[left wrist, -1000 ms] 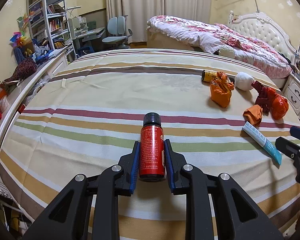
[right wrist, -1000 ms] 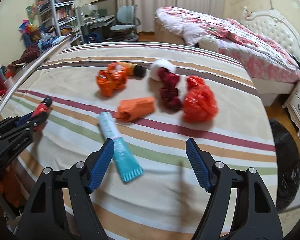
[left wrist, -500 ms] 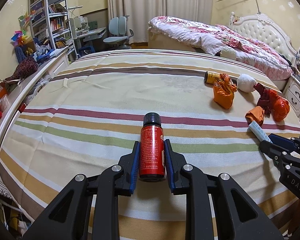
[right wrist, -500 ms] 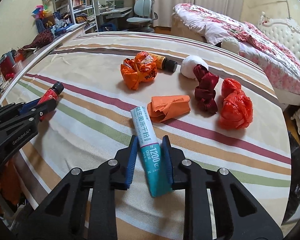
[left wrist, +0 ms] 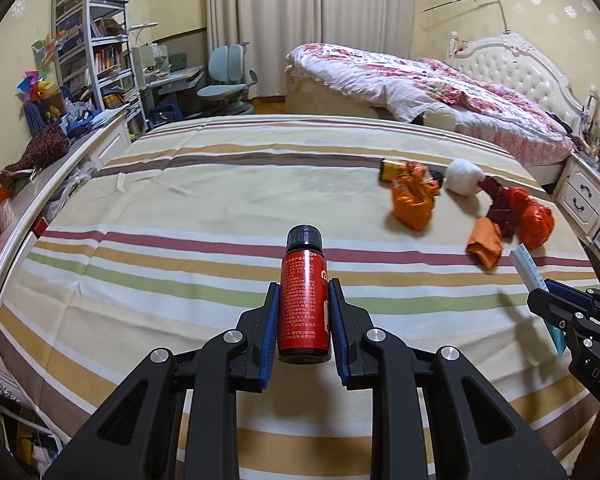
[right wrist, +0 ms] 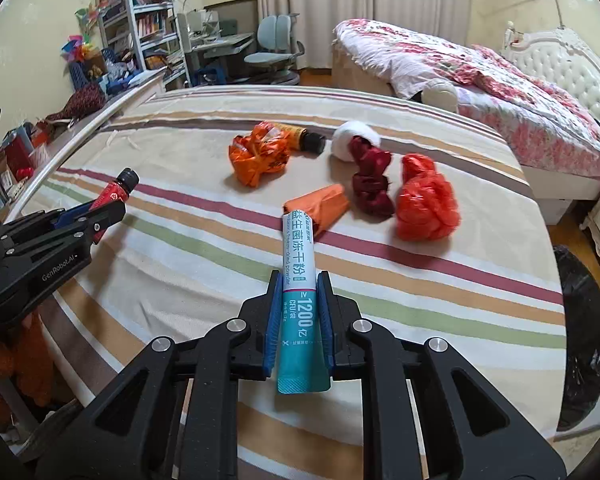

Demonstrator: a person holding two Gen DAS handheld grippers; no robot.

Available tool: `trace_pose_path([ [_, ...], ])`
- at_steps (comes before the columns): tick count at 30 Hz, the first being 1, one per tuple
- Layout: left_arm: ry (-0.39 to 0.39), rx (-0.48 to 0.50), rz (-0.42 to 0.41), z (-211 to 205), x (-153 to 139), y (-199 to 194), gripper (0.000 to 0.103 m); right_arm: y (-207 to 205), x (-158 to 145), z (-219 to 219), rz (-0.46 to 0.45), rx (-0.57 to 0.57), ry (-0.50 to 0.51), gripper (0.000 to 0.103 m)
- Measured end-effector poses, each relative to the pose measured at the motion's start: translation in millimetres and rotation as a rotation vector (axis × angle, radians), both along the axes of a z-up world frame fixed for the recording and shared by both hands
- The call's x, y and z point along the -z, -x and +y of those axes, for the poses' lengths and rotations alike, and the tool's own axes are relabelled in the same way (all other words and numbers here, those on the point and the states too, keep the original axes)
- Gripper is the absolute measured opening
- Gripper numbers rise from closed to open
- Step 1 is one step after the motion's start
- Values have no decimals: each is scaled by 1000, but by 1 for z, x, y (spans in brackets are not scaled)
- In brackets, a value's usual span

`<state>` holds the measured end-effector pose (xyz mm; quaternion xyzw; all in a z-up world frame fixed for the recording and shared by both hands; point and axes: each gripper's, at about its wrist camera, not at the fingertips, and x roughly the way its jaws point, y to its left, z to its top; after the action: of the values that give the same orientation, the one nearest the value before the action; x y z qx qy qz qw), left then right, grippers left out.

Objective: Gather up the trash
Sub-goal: 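Grasp the teal tube with the right gripper, then carry the red can and teal tube over the black bin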

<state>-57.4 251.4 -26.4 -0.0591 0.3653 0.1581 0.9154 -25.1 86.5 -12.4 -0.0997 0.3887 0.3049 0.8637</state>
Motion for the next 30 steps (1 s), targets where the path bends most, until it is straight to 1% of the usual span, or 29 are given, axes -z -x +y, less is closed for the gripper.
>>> trace_pose_path([
  [6,7,49,-32,-21,-10,-6,25,-2,-13,-28,-28,66,-34,17],
  [12,25,139,-60,-57,-17,-19,25,-12,-25,-66,-65,163,-56,17],
  [16,18,216,-83,-89,-24,-31,25,-22,-29,-97,-84,244,-65,17],
  [22,18,326,-110,-140,-35,-55,25,-38,-32,-150,-125,392,-52,17],
  [26,35,395,-121,-174,-38,-74,25,-48,-30,-183,-148,485,-40,17],
  [30,33,458,-129,-206,-38,-88,25,-59,-24,-213,-158,564,-25,17],
])
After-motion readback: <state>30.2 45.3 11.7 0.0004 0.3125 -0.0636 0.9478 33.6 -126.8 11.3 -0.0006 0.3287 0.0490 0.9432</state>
